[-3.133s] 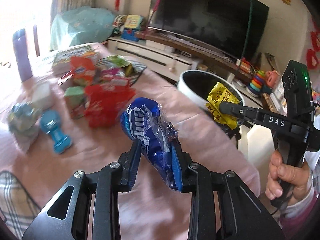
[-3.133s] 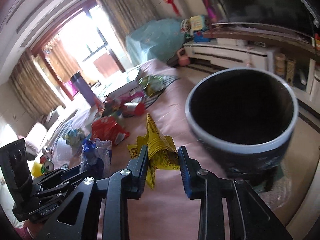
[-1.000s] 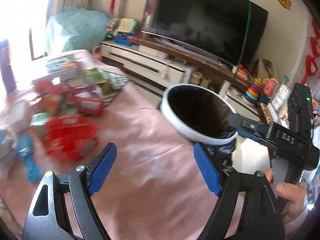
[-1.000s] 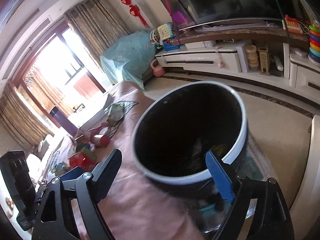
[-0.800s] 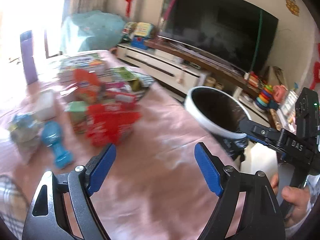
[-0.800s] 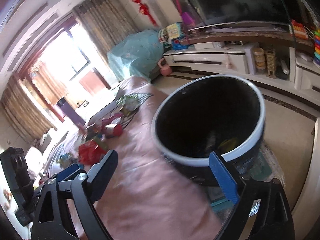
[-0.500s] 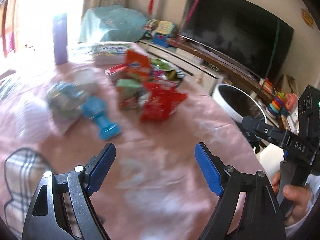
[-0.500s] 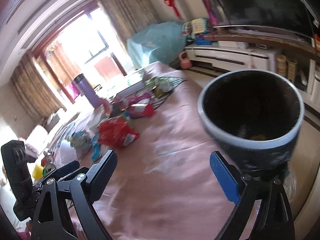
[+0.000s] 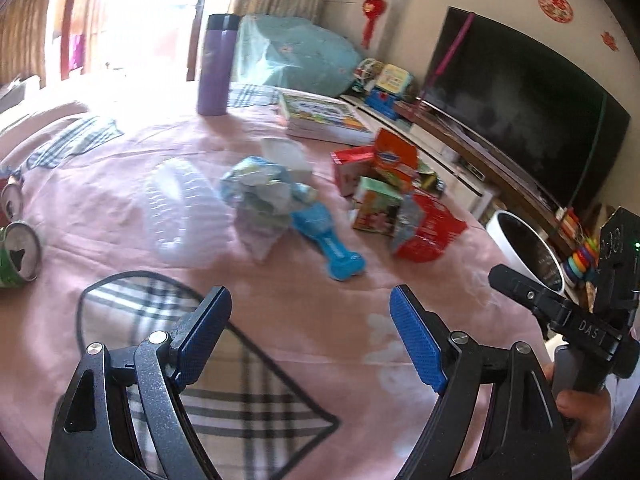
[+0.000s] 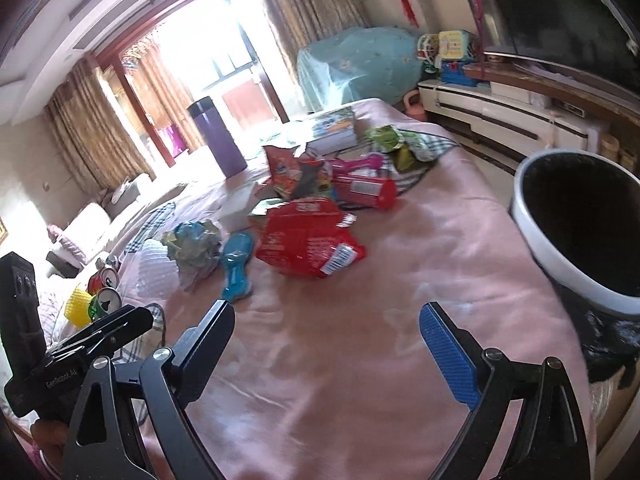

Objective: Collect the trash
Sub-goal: 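Grasp the white foam net with the left tool while the right tool grasps the red wrapper, then carry the foam net and red wrapper over the bin and release both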

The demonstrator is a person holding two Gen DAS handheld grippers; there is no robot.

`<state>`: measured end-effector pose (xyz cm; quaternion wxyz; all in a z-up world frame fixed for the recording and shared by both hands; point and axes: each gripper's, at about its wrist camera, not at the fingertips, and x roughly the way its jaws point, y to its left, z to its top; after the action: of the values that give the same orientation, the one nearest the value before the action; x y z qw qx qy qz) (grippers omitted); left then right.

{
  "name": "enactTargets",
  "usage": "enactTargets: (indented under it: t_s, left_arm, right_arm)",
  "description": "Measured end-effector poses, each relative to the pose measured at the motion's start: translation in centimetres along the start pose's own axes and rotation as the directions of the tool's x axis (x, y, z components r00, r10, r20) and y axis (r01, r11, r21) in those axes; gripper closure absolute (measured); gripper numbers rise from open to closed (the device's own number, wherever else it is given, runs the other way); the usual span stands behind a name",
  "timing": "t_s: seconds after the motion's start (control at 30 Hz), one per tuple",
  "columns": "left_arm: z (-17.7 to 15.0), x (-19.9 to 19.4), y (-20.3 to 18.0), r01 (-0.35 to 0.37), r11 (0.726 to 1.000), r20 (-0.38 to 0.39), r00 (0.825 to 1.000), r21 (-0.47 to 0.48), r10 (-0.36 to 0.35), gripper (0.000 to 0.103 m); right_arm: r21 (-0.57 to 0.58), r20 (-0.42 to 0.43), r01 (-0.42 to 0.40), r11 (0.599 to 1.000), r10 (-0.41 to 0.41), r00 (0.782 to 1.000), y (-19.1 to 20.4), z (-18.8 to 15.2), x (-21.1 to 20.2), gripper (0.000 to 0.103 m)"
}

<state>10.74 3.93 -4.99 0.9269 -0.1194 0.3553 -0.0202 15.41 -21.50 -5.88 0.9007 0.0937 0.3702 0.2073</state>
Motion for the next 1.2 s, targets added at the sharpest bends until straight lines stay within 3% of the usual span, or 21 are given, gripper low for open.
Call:
enactTargets:
  t_s: [0.33, 0.7, 0.8, 0.87, 0.9, 1.0, 1.2]
  left_arm:
    - [1.3, 1.0, 4.7, -0.11, 0.99, -0.012, 0.994, -0.089, 0.11, 0.019]
    - [4.0, 4.7, 8.2, -0.123, 0.984, -0.012, 0.992, -0.127, 0.122, 0.02]
    - [3.8, 5.2, 8.4, -0.098, 0.988, -0.034, 0.995, -0.122, 0.095, 0.06]
    - [3.5, 5.0, 8.2, -0.104, 0.989, -0.033, 0.994, -0.109, 0.101, 0.068]
    - [3.3, 4.6, 8.1, -0.103, 0.989, -0.027, 0.995, -0.103, 0.1, 0.073]
    - [2.7, 3.1, 7.3, -0.085, 0.992, -0.011, 0.996, -0.096, 0.085, 0.076]
    - [1.6, 0.0, 4.0, -0.015, 0.999, 0.031, 0.999, -0.034, 0.016, 0.076]
  right_arm:
    - [-0.027, 0.0, 0.036, 0.999, -0.036, 0.999, 1.7, 1.9, 3.0, 0.008]
    - [-0.007, -0.043, 0.07, 0.997, -0.071, 0.997, 1.8, 3.5, 6.7, 0.009]
    - [0.004, -0.052, 0.059, 0.998, -0.059, 0.997, 1.4, 3.6, 7.1, 0.016]
    - [0.014, -0.065, 0.036, 0.999, -0.035, 0.997, 1.1, 3.4, 7.2, 0.044]
    - [0.018, -0.069, 0.031, 0.999, -0.03, 0.997, 1.1, 3.4, 7.2, 0.052]
    - [0.015, -0.057, 0.016, 1.0, -0.015, 0.998, 0.9, 2.9, 6.5, 0.058]
    - [0.021, -0.034, -0.025, 0.999, 0.026, 0.999, 0.5, 2.2, 4.0, 0.059]
